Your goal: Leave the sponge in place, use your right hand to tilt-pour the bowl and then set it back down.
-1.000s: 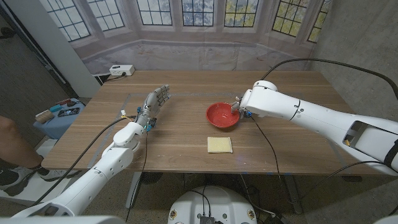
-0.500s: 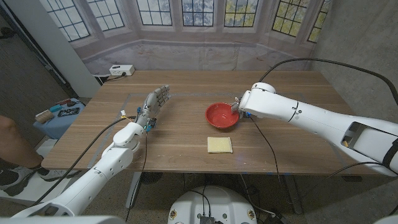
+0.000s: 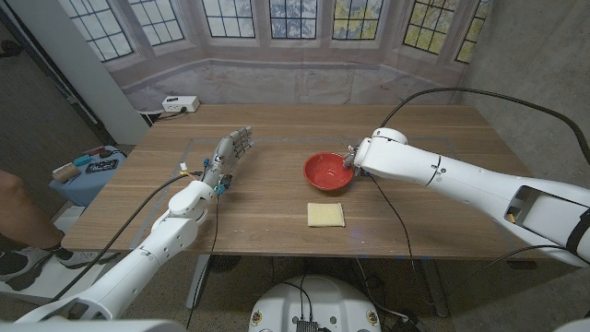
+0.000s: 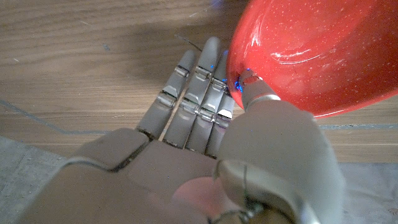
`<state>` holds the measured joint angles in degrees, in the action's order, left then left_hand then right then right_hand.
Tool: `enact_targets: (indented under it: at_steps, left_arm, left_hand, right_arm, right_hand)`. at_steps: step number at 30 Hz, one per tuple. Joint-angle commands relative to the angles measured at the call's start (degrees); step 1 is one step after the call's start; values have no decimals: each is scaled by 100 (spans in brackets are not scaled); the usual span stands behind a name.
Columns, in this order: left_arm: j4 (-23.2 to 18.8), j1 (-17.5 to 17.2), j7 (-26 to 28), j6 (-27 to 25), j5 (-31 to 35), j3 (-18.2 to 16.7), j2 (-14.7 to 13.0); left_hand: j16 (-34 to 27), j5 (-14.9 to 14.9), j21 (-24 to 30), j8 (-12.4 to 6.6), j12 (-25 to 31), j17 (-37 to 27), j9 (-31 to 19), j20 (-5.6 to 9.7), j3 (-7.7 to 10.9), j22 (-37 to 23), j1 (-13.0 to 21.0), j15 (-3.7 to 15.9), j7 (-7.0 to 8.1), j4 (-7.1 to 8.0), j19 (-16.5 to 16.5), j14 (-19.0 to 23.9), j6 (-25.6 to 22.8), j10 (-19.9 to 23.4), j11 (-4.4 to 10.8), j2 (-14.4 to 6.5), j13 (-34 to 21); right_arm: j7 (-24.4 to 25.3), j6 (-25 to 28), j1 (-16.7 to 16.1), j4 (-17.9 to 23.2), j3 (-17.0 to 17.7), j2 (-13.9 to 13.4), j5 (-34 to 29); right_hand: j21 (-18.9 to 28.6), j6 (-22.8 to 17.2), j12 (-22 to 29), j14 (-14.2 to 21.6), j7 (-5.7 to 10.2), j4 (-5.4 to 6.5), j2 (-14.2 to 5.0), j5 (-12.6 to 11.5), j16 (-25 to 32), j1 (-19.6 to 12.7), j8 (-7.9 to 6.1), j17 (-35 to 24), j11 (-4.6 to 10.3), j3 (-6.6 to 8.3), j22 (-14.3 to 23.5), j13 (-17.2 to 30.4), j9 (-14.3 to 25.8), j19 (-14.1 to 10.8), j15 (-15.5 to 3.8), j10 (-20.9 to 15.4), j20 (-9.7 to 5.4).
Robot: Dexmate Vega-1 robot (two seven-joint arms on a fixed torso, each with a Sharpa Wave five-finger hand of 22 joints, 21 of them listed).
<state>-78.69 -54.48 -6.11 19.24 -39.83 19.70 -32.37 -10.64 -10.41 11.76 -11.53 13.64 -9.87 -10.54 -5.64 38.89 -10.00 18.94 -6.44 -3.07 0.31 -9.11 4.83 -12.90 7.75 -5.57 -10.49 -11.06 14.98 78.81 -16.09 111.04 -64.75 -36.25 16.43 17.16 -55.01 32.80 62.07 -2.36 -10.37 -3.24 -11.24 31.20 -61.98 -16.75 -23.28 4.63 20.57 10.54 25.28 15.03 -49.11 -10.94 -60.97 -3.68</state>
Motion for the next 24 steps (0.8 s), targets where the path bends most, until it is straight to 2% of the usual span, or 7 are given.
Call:
enact_targets:
  at_steps: [1, 8, 19, 24]
  left_arm:
    - [85, 74, -17, -37, 4, 32, 28]
    - [100, 114, -15, -53, 28, 60, 48]
    - [95, 149, 5, -90, 37, 77, 62]
    - [116, 166, -17, -101, 34, 91, 71]
  left_hand:
    - [-26, -31, 5, -24, 48, 2, -17, -10, 51, -23, -6, -39, -6, 10, -40, 47, -68, 53, -3, 59, -27]
    - [-25, -31, 3, -19, 46, 2, -18, -12, 57, -23, -8, -37, -1, 7, -38, 64, -78, 63, 3, 62, -28]
    - [-21, -31, 5, -9, 45, 0, -19, -14, 67, -24, -13, -32, 1, 6, -47, 89, -85, 89, 18, 66, -30]
    - [-21, -31, 5, -7, 43, -1, -20, -16, 70, -25, -15, -31, -2, 7, -49, 100, -92, 93, 21, 67, -31]
  right_arm:
    - [98, -175, -177, -66, 8, 23, -391]
    - [174, -241, -333, -28, 109, -22, -537]
    - [151, -253, -427, 126, 213, -97, -670]
    - [169, -225, -463, 221, 260, -124, -724]
  right_hand:
    - [63, -134, 110, 151, 63, -10, 7, 6, 68, -222, -66, -77, 59, 70, 27, 89, 55, -119, -251, -111, -84]
    - [108, -319, 256, 328, 176, -6, 6, 14, 74, -456, -149, -153, 164, 107, 35, 196, 129, -183, -265, -257, -189]
    - [142, -404, 326, 440, 199, 17, -2, 31, 60, -581, -184, -213, 213, 115, 42, 245, 167, -213, -266, -323, -254]
    - [154, -431, 334, 496, 205, 35, -3, 39, 51, -616, -183, -245, 210, 105, 46, 246, 165, -212, -267, -327, -344]
